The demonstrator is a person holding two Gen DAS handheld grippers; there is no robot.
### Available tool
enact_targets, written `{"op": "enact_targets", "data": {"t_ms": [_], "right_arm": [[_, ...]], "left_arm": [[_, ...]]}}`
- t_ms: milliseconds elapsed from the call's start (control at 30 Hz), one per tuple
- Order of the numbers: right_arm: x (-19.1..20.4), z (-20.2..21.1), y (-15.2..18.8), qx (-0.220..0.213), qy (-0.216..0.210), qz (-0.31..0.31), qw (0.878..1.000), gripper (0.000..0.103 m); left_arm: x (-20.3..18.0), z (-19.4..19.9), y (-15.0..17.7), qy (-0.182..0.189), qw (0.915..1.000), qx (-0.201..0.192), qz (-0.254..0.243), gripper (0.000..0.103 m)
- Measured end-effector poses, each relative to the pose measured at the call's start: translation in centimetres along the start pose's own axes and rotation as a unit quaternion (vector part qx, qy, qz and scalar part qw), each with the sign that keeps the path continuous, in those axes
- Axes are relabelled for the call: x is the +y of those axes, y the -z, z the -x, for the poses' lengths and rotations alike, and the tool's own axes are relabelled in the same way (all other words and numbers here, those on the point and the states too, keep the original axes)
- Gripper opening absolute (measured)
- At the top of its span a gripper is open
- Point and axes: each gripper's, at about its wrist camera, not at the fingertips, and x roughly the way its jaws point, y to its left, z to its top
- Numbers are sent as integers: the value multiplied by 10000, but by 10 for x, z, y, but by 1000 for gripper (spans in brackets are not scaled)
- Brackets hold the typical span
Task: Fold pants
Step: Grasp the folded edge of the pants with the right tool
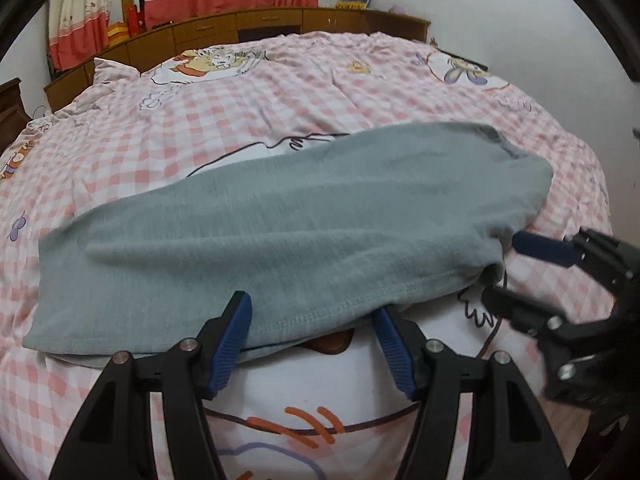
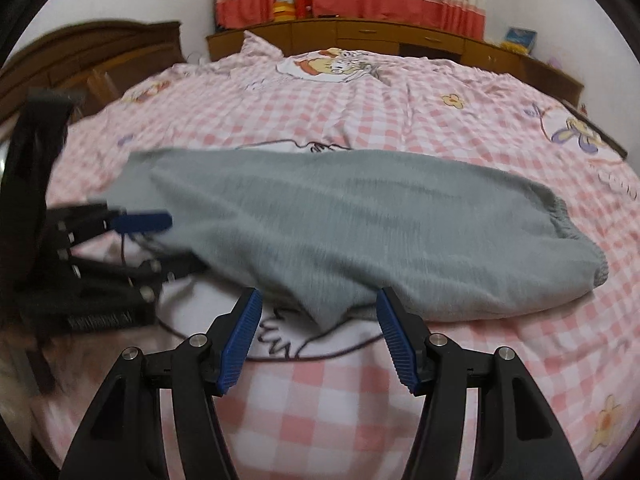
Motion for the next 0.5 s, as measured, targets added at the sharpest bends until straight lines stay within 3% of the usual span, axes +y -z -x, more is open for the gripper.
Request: {"op": "enact_targets", "data": {"t_ms": [167, 500], "right_arm": [[-3, -11, 2, 48, 337, -113, 9994, 61], [-20, -3, -15, -381, 631, -532, 9959, 61]], "left_arm": [[3, 4, -1, 50, 9998, -136, 107, 66], [8, 10, -4, 162, 9992, -275, 243, 66]]}}
